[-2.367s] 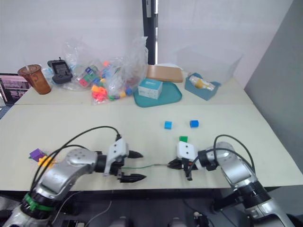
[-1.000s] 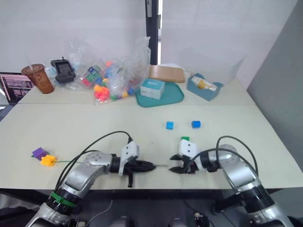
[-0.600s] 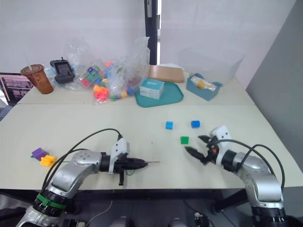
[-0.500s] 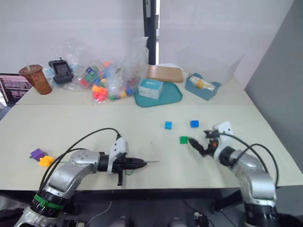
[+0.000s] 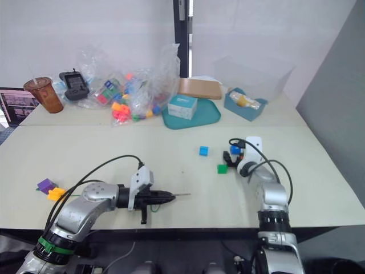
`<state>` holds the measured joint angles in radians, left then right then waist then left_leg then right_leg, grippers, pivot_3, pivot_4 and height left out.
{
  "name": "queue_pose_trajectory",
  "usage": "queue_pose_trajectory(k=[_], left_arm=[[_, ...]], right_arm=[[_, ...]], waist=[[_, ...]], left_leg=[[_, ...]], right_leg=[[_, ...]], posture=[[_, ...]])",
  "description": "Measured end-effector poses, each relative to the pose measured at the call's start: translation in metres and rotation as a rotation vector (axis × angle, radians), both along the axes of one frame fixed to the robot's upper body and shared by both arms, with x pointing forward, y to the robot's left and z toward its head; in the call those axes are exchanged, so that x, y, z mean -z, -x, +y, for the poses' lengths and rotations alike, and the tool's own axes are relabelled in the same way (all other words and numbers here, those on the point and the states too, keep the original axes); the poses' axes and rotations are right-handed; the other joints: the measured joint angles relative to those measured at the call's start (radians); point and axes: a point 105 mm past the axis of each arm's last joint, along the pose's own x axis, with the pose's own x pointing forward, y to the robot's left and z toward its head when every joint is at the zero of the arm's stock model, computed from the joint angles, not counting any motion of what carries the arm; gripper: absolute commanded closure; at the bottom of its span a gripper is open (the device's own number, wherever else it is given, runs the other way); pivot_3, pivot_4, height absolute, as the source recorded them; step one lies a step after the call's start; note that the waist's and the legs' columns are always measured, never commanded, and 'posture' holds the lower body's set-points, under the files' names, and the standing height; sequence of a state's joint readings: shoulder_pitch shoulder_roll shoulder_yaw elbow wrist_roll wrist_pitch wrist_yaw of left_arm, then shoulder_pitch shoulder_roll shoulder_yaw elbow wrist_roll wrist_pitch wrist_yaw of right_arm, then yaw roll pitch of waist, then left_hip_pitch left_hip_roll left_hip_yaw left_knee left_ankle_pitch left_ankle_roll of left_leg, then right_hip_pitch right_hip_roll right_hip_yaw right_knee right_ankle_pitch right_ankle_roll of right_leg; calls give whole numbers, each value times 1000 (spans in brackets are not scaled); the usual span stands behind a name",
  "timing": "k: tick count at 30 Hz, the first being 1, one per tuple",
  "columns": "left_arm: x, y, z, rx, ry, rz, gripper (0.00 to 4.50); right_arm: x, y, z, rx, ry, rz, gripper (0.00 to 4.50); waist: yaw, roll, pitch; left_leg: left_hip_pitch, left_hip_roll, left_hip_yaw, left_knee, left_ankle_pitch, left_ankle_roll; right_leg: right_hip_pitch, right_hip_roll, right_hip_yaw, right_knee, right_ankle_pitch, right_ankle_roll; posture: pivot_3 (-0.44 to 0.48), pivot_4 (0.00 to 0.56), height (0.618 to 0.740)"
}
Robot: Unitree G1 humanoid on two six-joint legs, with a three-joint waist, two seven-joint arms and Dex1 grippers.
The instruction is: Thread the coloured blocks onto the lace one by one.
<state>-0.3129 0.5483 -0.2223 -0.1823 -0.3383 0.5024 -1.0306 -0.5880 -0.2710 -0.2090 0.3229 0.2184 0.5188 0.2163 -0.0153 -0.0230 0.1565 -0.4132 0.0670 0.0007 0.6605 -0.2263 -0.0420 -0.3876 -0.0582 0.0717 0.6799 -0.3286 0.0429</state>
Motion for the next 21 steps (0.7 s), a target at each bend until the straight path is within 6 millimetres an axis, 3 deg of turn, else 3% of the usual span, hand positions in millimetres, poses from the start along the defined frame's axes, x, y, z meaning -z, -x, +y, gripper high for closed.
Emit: queue_pose_trajectory(k=[1, 4, 11, 17, 21], left_arm=[[0, 0, 0, 0, 0, 0, 4500], [0, 0, 0, -1, 0, -1, 4500], [0, 0, 0, -1, -1, -1, 4500], [0, -1, 1, -1, -3, -2, 4500], [0, -1, 2, -3, -8, -3, 4500]], right_arm=[[-2, -3, 0, 5, -2, -5, 26], [-6, -10, -2, 10, 1, -24, 846], [-3, -13, 4, -12, -1, -42, 3283], [-11, -13, 4, -13, 2, -82, 3304], [-42, 0, 5, -16, 21, -186, 3304]], waist=[[-1, 0, 0], [-4, 0, 0], [-3, 0, 0], [-3, 0, 0], [-1, 1, 0]], left_leg=[[0, 0, 0, 0, 0, 0], [0, 0, 0, 0, 0, 0], [0, 0, 0, 0, 0, 0], [0, 0, 0, 0, 0, 0], [-2, 0, 0, 0, 0, 0]], right_leg=[[0, 0, 0, 0, 0, 0], [0, 0, 0, 0, 0, 0], [0, 0, 0, 0, 0, 0], [0, 0, 0, 0, 0, 0], [-1, 0, 0, 0, 0, 0]], posture=[[0, 150, 740], [0, 150, 740], [0, 150, 740], [0, 150, 740], [0, 150, 740]])
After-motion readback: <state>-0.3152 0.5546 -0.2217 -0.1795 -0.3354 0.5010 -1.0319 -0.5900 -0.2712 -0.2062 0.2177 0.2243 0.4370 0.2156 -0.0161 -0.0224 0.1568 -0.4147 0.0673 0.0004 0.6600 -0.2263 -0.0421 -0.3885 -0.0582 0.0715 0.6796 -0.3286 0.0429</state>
